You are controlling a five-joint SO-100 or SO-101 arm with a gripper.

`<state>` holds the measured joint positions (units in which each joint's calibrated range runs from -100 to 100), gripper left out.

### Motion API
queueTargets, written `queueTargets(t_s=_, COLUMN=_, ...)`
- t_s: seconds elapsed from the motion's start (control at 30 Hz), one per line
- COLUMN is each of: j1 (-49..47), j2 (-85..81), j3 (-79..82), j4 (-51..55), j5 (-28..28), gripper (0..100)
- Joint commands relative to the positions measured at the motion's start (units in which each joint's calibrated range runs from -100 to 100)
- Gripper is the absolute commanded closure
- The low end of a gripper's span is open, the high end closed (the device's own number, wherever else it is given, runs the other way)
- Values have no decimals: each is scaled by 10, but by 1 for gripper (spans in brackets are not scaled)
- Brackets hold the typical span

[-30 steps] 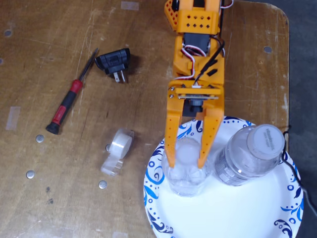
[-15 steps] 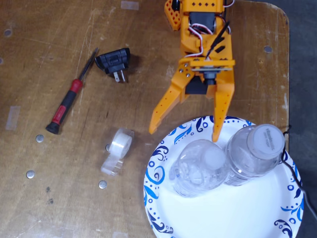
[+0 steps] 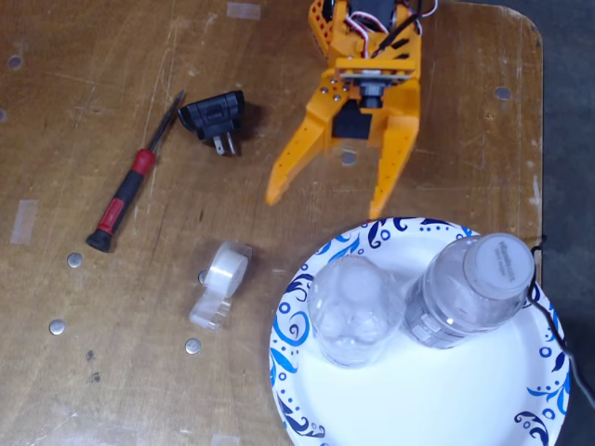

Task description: Move the bottles to the plate

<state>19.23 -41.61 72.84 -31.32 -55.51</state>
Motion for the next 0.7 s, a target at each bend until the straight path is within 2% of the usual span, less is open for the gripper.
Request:
queueTargets(t_s=0.0, j1=34, j2=-72, j3=48, j4=-2, j5=3, gripper=89)
queueTargets(t_s=0.07, j1=50, j2=-102, j3=78, j4=-1, j5=3, gripper=100)
queueTargets(t_s=0.4, j1=45, j2=-185, j3=159, j4=1, j5=-2, gripper=99)
queueTargets(t_s=0.53, j1=44, j2=-218, j3=166, j4=56, j5=-2, gripper=99)
queueTargets(t_s=0.67, j1=48, j2=-280, j3=166, j4=155, j5=-2, gripper=99)
